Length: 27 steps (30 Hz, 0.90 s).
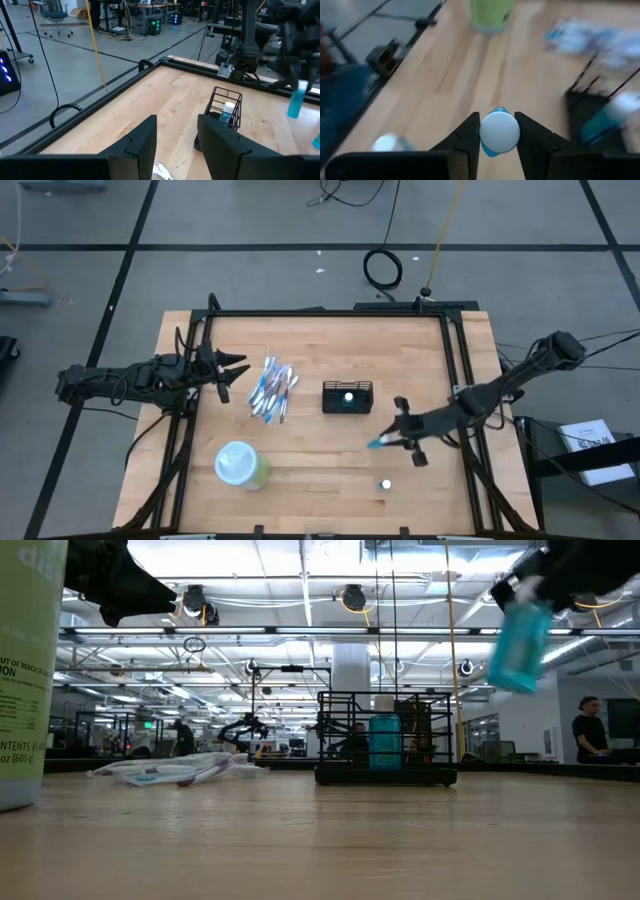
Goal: Pick & Place toothbrushing station
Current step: Put the blue mouthwash into the black mesh organizer
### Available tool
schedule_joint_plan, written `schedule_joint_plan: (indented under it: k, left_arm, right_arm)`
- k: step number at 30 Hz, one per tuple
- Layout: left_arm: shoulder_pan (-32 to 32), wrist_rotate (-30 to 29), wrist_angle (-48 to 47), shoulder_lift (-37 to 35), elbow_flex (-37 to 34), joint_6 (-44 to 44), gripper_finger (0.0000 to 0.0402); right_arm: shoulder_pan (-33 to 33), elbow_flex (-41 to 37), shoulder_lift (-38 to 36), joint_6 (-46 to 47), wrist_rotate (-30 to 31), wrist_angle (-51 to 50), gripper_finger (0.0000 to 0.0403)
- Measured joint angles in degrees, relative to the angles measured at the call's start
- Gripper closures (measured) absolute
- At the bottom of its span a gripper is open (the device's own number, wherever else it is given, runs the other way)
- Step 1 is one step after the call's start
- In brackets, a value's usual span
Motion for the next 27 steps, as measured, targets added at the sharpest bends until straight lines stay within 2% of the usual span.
schedule_joint_plan:
  k: [5, 10, 21, 24, 27]
  left_arm:
    - [0.0, 0.0, 0.02, 0.0, 0.0, 0.0, 0.0252]
    - [0.0, 0.0, 0.0, -0.01, 0.0, 0.0, 0.0252]
    - [0.0, 0.0, -0.01, 0.0, 0.0, 0.01, 0.0252]
    - [-0.01, 0.0, 0.04, -0.02, 0.0, 0.01, 0.0252]
    - [-0.02, 0.01, -0.01, 0.0, 0.0, 0.0, 0.0252]
  right_arm:
    - [-7.39, 0.19, -1.39, -9.07, 0.29, 5.85, 0.0314]
    - [-15.59, 5.53, 1.05, -15.41, -7.19, 5.39, 0.0314]
    - [-29.33, 26.5, 15.15, -28.45, -18.42, -13.65, 0.0314]
    - [-31.59, 30.13, 19.33, -30.42, -21.78, -17.97, 0.0313]
    - [-32.67, 32.57, 22.6, -33.35, -21.9, -21.54, 0.0314]
